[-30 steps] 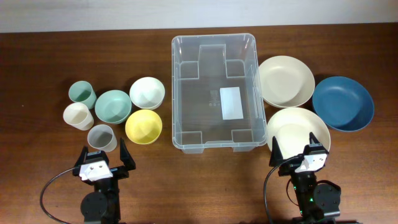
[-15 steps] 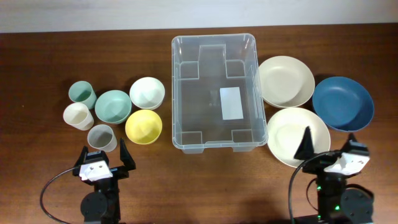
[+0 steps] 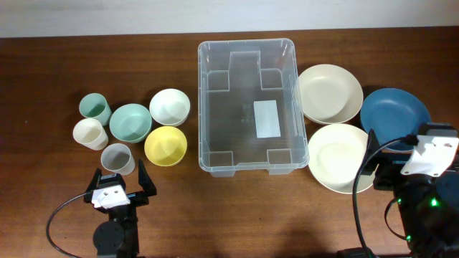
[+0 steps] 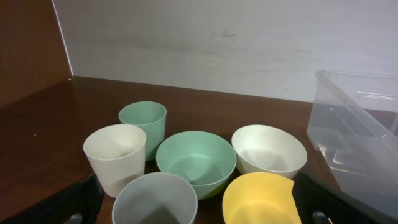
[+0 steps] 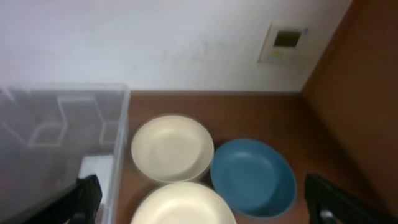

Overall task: Pack container
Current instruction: 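Move the right gripper to the front cream plate and grasp its rim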

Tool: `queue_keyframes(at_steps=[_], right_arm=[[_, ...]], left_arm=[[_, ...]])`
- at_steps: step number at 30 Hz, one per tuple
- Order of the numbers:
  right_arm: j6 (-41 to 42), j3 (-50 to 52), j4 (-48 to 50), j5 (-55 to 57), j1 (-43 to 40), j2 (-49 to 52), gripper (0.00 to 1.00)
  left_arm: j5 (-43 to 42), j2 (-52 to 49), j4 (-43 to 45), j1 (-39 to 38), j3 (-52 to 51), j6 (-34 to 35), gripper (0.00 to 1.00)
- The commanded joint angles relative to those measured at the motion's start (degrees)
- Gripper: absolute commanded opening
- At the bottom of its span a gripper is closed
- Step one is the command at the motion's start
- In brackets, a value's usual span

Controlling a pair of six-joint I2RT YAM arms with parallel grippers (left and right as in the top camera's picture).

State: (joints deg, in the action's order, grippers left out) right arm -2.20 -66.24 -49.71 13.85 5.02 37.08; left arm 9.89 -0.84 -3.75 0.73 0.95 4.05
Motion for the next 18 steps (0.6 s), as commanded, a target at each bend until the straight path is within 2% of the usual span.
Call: queue_keyframes(at_steps=[1,5,9,12,16,18], right_arm=[[-2.12,-2.21,-2.91,-0.26,-0.31,3.74,0.99],[-2.1,-2.32,-4.55,-0.81,-2.47,7.54,0.99],[-2.12,-2.32,-4.55,-9.81,-11.04,11.89,0.99],[-5.66,-2.32,-4.52,-22.34,-22.86,16.04,0.99],[-6.16,-2.29,-5.31,-39.34,-38.07,21.44,0.99],[-6.14,-2.29,-6.84,-44.33,-44.09,24.39,0.99]], left_arm=[[0.42,0.55,0.09,0.09,-0.44,-0.72,0.99],[0.42,0.55,0.09,0.09,-0.44,-0.72,0.99],[0.42,0.55,0.09,0.09,-0.44,-0.72,0.99],[0.42,0.55,0.09,0.09,-0.44,-0.72,0.99],[0.42,0.55,0.09,0.09,-0.44,-0.72,1.0],[0.42,0.55,0.09,0.09,-0.44,-0.72,0.99]])
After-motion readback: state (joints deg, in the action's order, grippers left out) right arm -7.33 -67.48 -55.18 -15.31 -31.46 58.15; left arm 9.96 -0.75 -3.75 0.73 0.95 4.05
